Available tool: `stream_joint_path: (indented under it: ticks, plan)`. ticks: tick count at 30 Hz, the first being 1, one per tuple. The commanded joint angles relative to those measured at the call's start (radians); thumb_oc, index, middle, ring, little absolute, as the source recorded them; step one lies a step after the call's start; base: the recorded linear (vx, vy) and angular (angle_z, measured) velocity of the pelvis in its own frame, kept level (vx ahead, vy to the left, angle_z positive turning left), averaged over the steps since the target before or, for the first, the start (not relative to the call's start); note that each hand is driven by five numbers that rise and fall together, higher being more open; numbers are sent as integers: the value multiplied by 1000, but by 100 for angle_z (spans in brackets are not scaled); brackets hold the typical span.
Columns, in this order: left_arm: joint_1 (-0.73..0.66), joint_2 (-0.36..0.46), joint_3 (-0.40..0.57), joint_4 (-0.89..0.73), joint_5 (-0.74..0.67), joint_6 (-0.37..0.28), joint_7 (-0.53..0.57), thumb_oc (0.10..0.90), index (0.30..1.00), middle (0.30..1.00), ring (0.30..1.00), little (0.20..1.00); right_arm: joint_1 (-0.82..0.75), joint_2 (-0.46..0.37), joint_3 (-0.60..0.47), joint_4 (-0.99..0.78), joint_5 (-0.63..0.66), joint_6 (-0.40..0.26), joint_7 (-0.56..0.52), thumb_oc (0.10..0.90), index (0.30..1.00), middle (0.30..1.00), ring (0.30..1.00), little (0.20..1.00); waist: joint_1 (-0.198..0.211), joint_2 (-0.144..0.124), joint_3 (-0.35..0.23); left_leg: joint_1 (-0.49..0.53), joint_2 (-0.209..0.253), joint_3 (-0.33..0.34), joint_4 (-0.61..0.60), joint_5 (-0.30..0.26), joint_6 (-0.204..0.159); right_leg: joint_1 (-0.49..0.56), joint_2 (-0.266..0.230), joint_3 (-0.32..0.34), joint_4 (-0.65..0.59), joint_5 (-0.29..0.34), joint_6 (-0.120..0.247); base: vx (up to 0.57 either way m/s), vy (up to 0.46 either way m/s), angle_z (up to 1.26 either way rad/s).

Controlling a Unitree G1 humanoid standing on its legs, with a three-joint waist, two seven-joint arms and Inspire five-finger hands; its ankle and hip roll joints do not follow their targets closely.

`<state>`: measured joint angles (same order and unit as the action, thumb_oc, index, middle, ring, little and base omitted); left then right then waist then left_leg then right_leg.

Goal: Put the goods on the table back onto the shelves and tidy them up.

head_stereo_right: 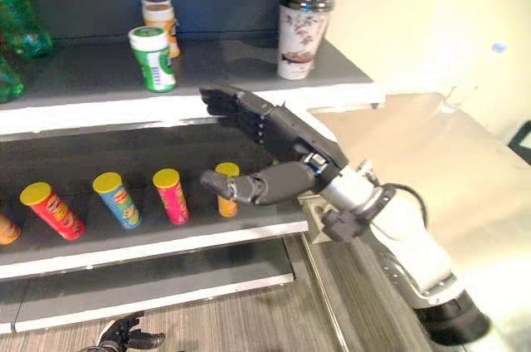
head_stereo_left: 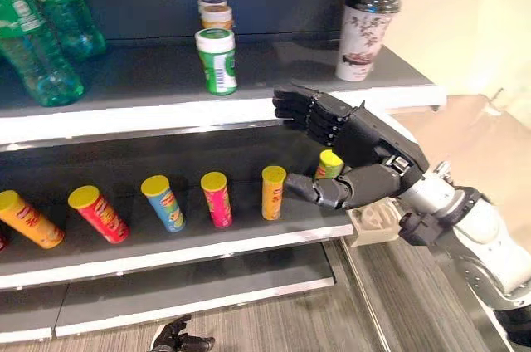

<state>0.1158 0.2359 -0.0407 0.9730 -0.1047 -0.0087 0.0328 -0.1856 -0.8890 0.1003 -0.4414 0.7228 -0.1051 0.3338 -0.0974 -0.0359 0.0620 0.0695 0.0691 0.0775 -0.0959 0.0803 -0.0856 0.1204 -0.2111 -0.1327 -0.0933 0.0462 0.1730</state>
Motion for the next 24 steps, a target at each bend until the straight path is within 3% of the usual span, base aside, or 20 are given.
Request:
stream_joint_path:
  ticks: [1, 9, 12, 18, 20, 22, 23, 24]
  plan:
    - [-73, 24, -58, 35, 42, -73, -10, 800, 900, 900, 900, 900, -76, 11, -76, -82, 93, -72, 10, 800, 900, 900, 900, 900, 48, 0, -51, 71, -5, 60, 9, -153, -16, -90, -5, -26, 43, -6, 42, 20, -6, -17]
    - [-80, 22, -95, -11, 59, -92, -55, 800, 900, 900, 900, 900, 95, -60, -145, -103, 199, -21, 115, 800, 900, 900, 900, 900, 21, 3, -43, 52, -2, 73, 9, -145, -22, -111, -1, -10, 36, 4, 48, 4, -1, -9]
    - [-67, 23, -93, -29, 63, -100, -67, 800, 900, 900, 900, 900, 228, -141, -197, -112, 199, 12, 166, 800, 900, 900, 900, 900, 8, -3, -37, 45, -2, 75, 9, -143, -22, -121, -2, -2, 38, 8, 51, -4, 4, 1]
    - [-49, 22, -87, -29, 71, -100, -71, 800, 900, 900, 900, 900, 383, -86, -285, -81, 235, 51, 186, 800, 900, 900, 900, 900, 2, -8, -33, 43, -3, 75, 9, -145, -21, -126, -4, 7, 40, 11, 54, 9, 4, -3]
    - [-39, 29, -84, -54, 76, -98, -74, 800, 900, 900, 900, 900, 461, -105, -309, -30, 180, 61, 186, 800, 900, 900, 900, 900, 0, -13, -31, 43, -3, 74, 9, -145, -21, -125, -7, 6, 41, 12, 55, 0, 0, 0]
    - [-29, 28, -94, -93, 67, -95, -84, 800, 900, 900, 900, 900, 551, -189, -261, 98, -17, 70, 184, 800, 900, 900, 900, 900, -5, -19, -17, 41, -3, 76, 9, -143, -21, -130, -9, 8, 43, 17, 58, 0, 0, 0]
    - [-29, 28, -93, -94, 67, -95, -84, 800, 900, 900, 900, 900, 547, -189, -257, 100, -17, 68, 185, 800, 900, 900, 900, 900, -6, -19, -17, 41, -3, 77, 9, -143, -21, -129, -8, 8, 43, 17, 58, -32, 11, 0]
    - [-28, 22, -131, -129, 55, -96, -83, 800, 900, 900, 900, 900, 545, -212, -168, 198, -141, 48, 146, 800, 900, 900, 900, 900, -3, -23, -8, 39, -3, 75, 9, -142, -20, -133, -10, 10, 44, 19, 58, -35, 4, 0]
